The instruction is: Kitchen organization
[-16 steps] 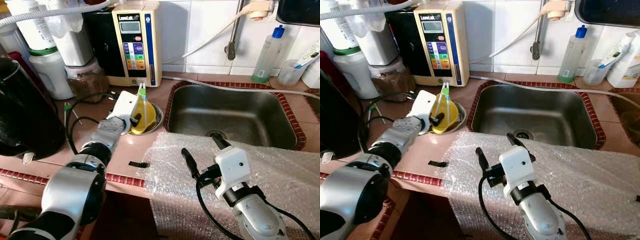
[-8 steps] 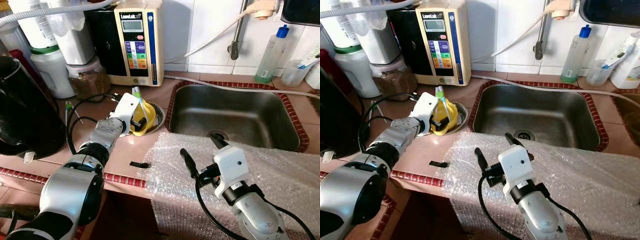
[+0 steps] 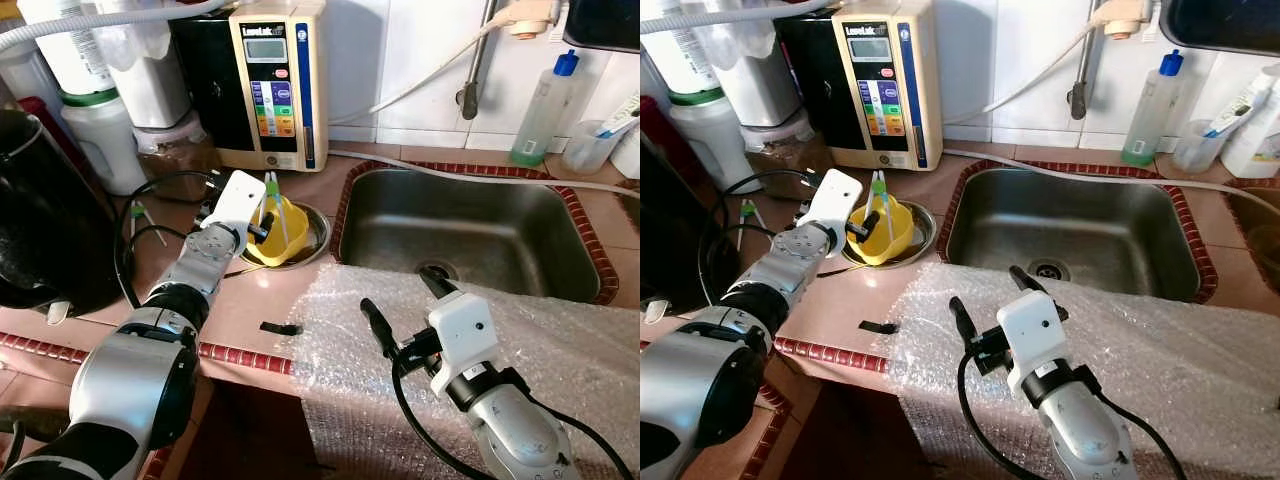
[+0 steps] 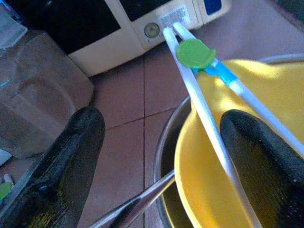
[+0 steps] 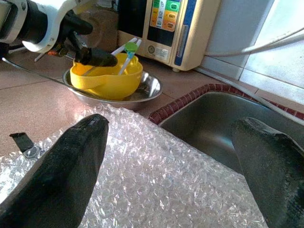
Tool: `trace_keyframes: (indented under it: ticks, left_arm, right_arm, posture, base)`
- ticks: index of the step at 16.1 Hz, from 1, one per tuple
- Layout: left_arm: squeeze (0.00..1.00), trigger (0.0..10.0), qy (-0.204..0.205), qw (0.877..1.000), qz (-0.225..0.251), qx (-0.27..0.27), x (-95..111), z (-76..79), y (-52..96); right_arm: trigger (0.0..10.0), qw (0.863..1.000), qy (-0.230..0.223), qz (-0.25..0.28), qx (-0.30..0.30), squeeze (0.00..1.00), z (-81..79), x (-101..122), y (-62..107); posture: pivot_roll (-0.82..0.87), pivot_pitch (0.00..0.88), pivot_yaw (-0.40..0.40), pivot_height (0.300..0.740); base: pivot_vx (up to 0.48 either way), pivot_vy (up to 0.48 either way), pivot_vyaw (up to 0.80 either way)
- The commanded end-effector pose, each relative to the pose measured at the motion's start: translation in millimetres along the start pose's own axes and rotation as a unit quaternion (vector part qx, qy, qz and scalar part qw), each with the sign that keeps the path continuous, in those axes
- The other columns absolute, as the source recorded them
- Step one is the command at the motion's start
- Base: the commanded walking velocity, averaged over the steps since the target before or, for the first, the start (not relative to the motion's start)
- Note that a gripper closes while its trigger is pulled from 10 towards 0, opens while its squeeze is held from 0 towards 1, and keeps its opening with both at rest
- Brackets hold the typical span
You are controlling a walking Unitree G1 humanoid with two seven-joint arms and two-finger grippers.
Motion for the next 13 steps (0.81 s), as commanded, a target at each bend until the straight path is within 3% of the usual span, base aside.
trace_keyframes:
  ticks: [1, 3, 4, 5, 8, 13]
  left_arm:
    - [1.00, 10.0, 0.003, 0.999, 0.034, 0.012, 21.8, -10.2, -1.3]
    - [1.00, 10.0, 0.019, 0.998, 0.052, -0.023, 35.3, 0.9, -2.9]
    - [0.00, 10.0, 0.023, 0.997, 0.054, -0.040, 37.2, 9.1, -3.3]
    - [0.00, 10.0, 0.025, 0.997, 0.055, -0.058, 37.7, 20.2, -3.5]
    - [0.00, 10.0, 0.030, 0.995, 0.039, -0.082, 29.1, 34.5, -3.0]
    - [0.00, 10.0, 0.030, 0.998, 0.002, -0.054, 11.4, 28.8, -2.5]
  right_arm:
    - [10.0, 1.000, -0.002, 0.002, -0.003, 0.00, 2.8, 0.4, -1.2]
    - [10.0, 1.000, -0.002, 0.002, -0.001, 0.00, 2.5, 0.1, -1.7]
    - [10.0, 1.000, -0.003, 0.002, -0.001, 0.00, 2.1, -0.1, -1.9]
    - [10.0, 1.000, -0.003, 0.001, -0.001, 0.00, 1.4, -0.4, -2.4]
    - [10.0, 1.000, -0.005, 0.001, -0.002, 0.00, 0.6, -0.7, -1.8]
    - [10.0, 1.000, -0.005, 0.002, -0.007, 0.00, 1.2, 0.0, -2.1]
  posture:
    - [-0.04, 0.000, 0.075, 0.740]
    - [-0.04, 0.000, 0.074, 0.740]
    - [-0.04, 0.000, 0.074, 0.740]
    - [-0.04, 0.000, 0.076, 0.740]
    - [-0.05, 0.000, 0.082, 0.740]
    - [-0.05, 0.000, 0.086, 0.740]
  base:
    - [0.000, 0.000, 0.00]
    - [0.000, 0.000, 0.00]
    - [0.000, 0.000, 0.00]
    - [0.000, 0.000, 0.00]
    - [0.000, 0.000, 0.00]
    - [0.000, 0.000, 0.00]
Point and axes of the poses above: a point about 5 cm out from each wrist's last joint towards the gripper, its own y axis pointing back from the gripper into the wrist, its own x axis along the axis of the wrist's last joint, z = x × y, the point moved 2 cm from there along -y, pointing out of the wrist towards the gripper, and after that the axes turned 4 degrees about -y, right-handed, at the moved point
